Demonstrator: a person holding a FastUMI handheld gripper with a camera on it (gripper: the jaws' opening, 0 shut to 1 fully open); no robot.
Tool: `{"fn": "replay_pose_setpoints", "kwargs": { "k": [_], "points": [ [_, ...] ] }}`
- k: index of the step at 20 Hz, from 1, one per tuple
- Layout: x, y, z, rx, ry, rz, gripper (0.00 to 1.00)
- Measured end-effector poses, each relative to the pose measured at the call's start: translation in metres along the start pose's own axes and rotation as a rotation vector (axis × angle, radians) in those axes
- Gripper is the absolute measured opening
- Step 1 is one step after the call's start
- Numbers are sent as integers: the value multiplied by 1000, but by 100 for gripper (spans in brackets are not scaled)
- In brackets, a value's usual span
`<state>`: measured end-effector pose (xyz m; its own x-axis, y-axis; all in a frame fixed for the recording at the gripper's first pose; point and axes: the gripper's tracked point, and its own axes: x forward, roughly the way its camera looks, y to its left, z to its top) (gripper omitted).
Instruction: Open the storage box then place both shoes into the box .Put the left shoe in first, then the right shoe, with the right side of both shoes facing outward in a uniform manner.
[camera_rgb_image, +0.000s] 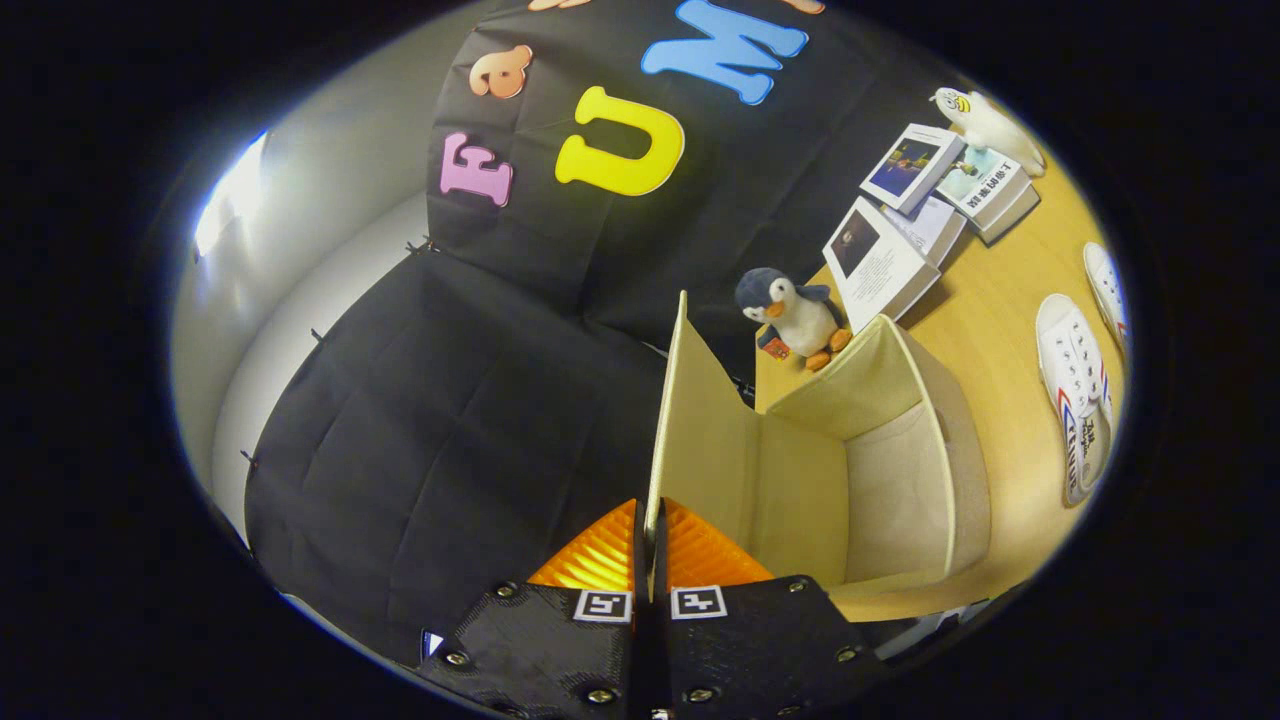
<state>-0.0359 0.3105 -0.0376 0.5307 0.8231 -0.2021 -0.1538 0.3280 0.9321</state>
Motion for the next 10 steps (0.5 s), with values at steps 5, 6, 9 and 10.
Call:
{"fn": "replay_pose_setpoints", "kwargs": {
  "k": [5,6,9,10],
  "points": [
    [31,25,-18,-115,11,-8,0],
    [36,27,-23,-130,15,-9,1],
    [58,42,-39,-150,42,12,1],
    [63,46,-43,-162,50,17,7]
  ]
}}
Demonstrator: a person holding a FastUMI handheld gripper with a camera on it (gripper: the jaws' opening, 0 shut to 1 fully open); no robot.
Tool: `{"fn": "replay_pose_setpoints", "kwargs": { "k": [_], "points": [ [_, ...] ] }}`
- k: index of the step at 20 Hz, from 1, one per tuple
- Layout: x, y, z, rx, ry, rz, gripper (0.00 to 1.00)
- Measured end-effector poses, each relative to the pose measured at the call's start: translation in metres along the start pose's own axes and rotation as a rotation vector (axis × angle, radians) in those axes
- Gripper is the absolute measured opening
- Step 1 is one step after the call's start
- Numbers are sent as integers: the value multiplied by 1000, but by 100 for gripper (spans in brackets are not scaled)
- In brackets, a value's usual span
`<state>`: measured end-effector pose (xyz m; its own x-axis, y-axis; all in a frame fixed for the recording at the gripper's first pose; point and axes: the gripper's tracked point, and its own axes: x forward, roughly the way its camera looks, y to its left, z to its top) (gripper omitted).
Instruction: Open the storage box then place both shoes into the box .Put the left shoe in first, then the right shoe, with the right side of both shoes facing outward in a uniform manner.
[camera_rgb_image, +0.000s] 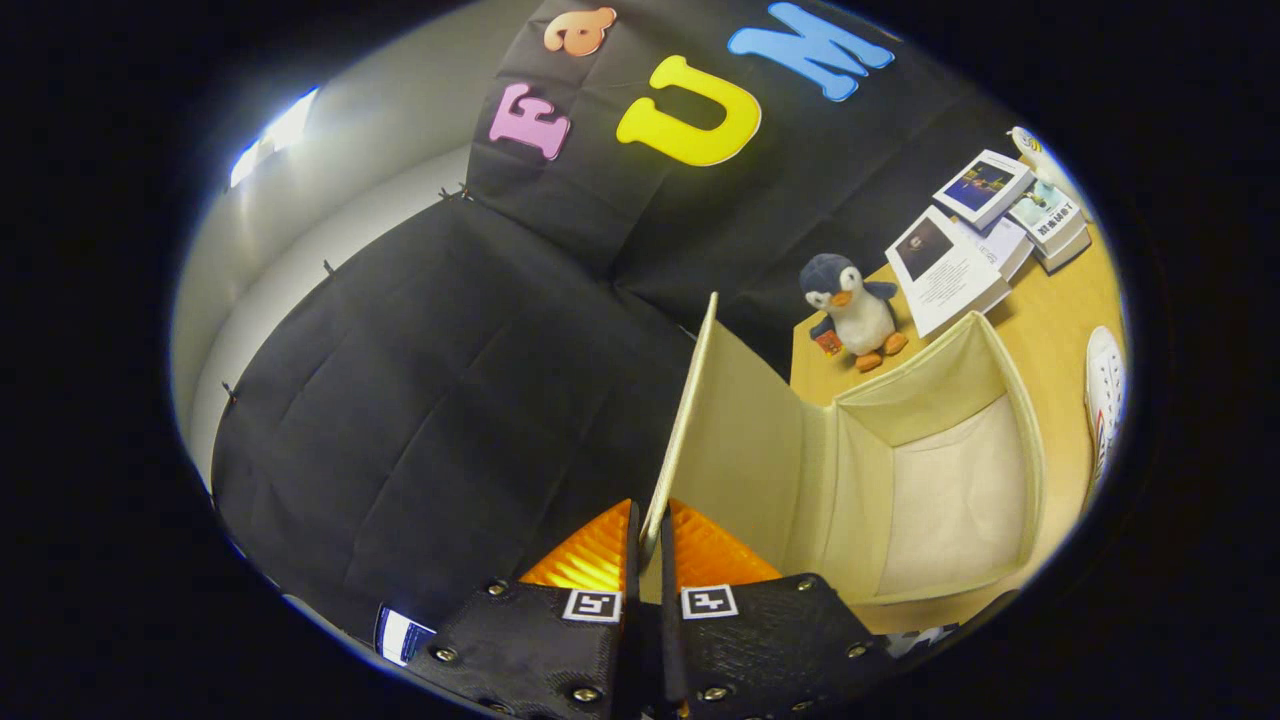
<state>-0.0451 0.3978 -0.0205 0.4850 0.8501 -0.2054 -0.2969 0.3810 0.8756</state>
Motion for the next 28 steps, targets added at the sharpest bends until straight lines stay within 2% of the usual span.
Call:
{"fn": "replay_pose_setpoints", "kwargs": {
  "k": [3,4,5,6,8,9,10,12,16,21,25,28],
  "points": [
    [15,9,-11,-48,30,11,8],
    [17,10,-12,-67,39,13,15],
    [17,11,-15,-91,51,13,14],
    [17,11,-15,-121,60,10,34],
    [15,10,-14,-179,66,3,40],
    [10,9,-14,-200,70,3,52],
    [6,7,-12,-218,70,-5,79],
    [-3,-6,-3,-267,55,-46,97],
    [-30,-33,22,-361,12,-140,97],
    [-65,-69,55,-408,-41,-242,97],
    [-97,-108,79,-487,-67,-358,97],
    [-118,-139,92,-497,-85,-432,97]
  ]
}}
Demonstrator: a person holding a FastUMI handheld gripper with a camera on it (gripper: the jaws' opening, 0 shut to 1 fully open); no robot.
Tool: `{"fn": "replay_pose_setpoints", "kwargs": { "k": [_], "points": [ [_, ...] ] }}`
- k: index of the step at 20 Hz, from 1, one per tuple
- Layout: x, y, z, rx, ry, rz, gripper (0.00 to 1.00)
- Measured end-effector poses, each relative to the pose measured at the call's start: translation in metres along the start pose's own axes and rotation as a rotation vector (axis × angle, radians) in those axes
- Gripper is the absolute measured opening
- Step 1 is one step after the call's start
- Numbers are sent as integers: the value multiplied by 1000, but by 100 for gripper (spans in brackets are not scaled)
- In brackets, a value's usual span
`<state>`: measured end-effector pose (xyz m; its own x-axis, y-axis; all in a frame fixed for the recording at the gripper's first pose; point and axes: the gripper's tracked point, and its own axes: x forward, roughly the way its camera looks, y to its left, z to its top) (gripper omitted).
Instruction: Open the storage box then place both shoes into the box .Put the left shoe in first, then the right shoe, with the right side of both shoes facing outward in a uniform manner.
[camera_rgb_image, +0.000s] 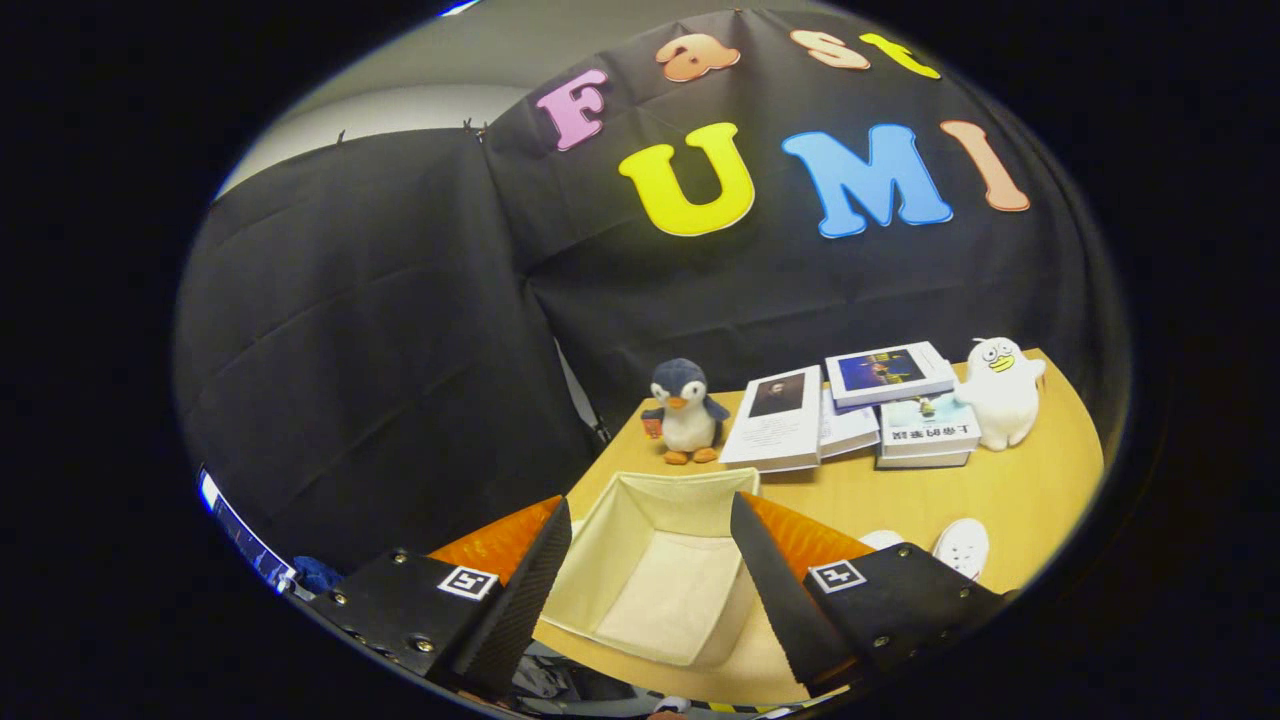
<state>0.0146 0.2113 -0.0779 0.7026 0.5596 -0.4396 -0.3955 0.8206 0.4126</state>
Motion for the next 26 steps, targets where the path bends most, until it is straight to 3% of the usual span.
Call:
{"fn": "replay_pose_setpoints", "kwargs": {
  "k": [10,15,26],
  "points": [
    [0,-106,-38,33,61,-182,98],
    [13,-151,-80,88,143,-246,98],
    [31,-204,-160,207,322,-305,98]
  ]
}}
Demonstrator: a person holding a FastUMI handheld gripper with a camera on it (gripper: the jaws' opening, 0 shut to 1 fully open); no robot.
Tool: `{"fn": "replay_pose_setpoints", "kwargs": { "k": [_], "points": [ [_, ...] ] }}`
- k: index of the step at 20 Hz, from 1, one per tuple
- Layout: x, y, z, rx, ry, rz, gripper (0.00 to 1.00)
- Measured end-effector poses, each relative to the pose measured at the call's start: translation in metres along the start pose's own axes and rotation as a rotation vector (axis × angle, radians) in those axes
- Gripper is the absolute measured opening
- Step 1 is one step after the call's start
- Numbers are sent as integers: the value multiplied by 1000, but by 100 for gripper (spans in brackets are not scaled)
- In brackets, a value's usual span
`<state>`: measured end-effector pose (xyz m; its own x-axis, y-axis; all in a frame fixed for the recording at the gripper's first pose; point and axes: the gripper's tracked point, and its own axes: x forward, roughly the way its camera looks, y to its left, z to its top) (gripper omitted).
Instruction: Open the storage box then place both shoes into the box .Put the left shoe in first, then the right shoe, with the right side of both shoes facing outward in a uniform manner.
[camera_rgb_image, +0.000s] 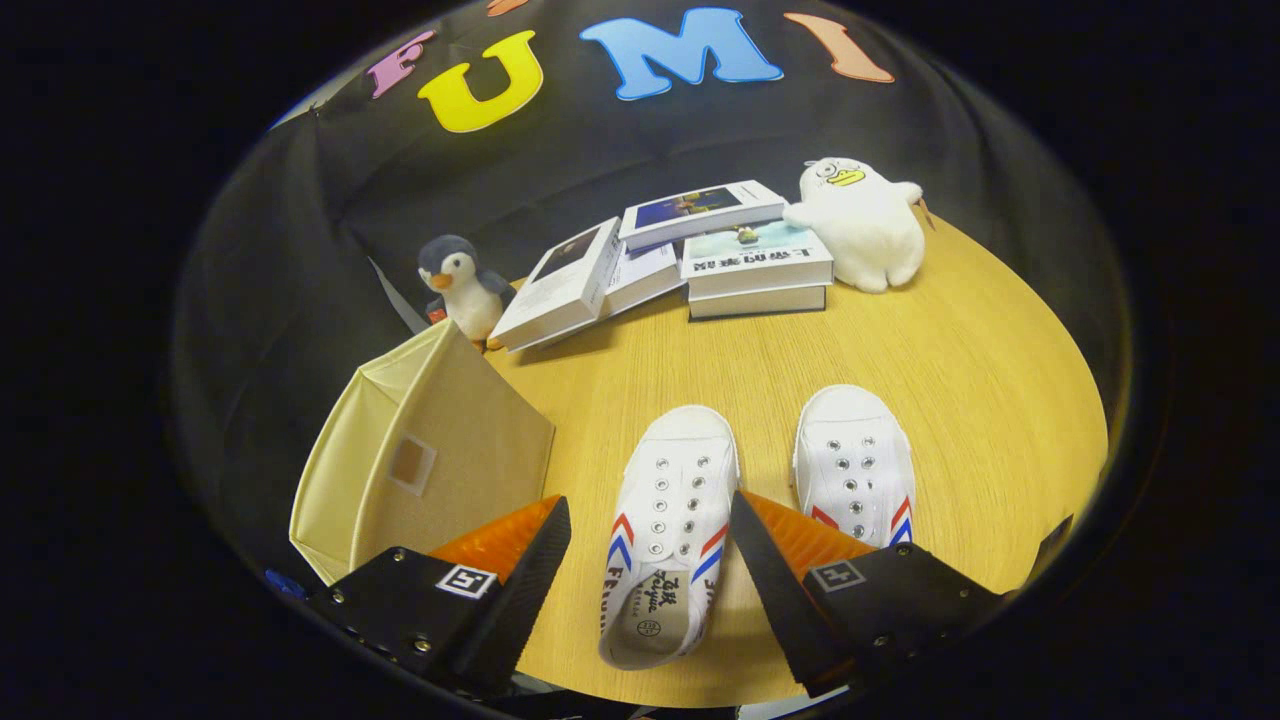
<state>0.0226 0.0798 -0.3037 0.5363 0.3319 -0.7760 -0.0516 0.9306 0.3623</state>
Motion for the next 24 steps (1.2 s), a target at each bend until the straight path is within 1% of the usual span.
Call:
{"fn": "replay_pose_setpoints", "kwargs": {
  "k": [5,9,10,11,14,15,17,20,21,22,24],
  "points": [
    [20,-14,-20,124,78,-5,98],
    [25,-27,-31,223,117,-20,98],
    [26,-33,-32,235,116,-33,85],
    [25,-33,-32,246,121,-37,78],
    [30,-37,-36,242,144,-47,76],
    [34,-40,-40,231,149,-67,75],
    [35,-37,-43,260,154,-58,42],
    [41,-40,-45,289,176,-52,41],
    [51,-40,-44,334,170,-54,23],
    [35,-39,-39,346,180,-49,5],
    [32,-33,-44,331,192,-38,5]
  ]
}}
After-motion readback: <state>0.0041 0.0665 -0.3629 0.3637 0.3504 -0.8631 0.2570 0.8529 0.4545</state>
